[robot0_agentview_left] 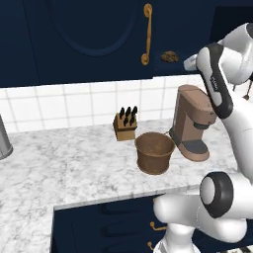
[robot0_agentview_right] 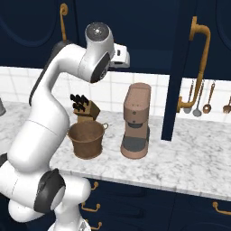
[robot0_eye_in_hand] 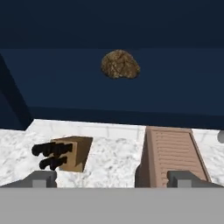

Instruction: Open the cabinet, pick up the bread from the cabinet and place it in the basket. Then move the basket to the dining counter.

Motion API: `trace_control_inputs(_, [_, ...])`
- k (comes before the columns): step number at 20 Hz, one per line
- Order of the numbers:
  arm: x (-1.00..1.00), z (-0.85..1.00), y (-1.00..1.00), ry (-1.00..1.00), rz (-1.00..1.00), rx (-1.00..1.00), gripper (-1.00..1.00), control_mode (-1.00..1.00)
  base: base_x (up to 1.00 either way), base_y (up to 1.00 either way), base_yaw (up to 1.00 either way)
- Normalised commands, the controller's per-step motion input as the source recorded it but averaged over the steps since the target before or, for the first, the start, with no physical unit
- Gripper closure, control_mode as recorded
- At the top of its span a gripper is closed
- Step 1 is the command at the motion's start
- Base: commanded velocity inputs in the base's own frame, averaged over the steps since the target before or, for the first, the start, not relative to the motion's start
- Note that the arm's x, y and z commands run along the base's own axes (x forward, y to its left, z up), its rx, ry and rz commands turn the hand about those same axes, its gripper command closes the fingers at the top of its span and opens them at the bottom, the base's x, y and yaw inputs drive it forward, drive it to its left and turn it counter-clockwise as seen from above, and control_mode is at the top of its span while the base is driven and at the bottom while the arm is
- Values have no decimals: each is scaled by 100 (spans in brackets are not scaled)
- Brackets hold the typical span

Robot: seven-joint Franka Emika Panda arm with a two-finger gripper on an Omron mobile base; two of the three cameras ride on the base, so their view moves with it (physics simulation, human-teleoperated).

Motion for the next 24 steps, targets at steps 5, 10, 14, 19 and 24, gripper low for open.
trace_control_inputs(5, [72,4,0,1,0,0,-100,-100,0,0,0])
trace_control_inputs(10, [78,-16,1,0,0,1,-100,-100,0,0,0])
trace_control_inputs(14, [84,-1,0,0,0,0,-100,-100,0,0,0])
trace_control_inputs(19, [66,12,0,6,5,0,-100,-100,0,0,0])
trace_control_inputs(24, [11,1,7,1,9,0,-100,-100,0,0,0])
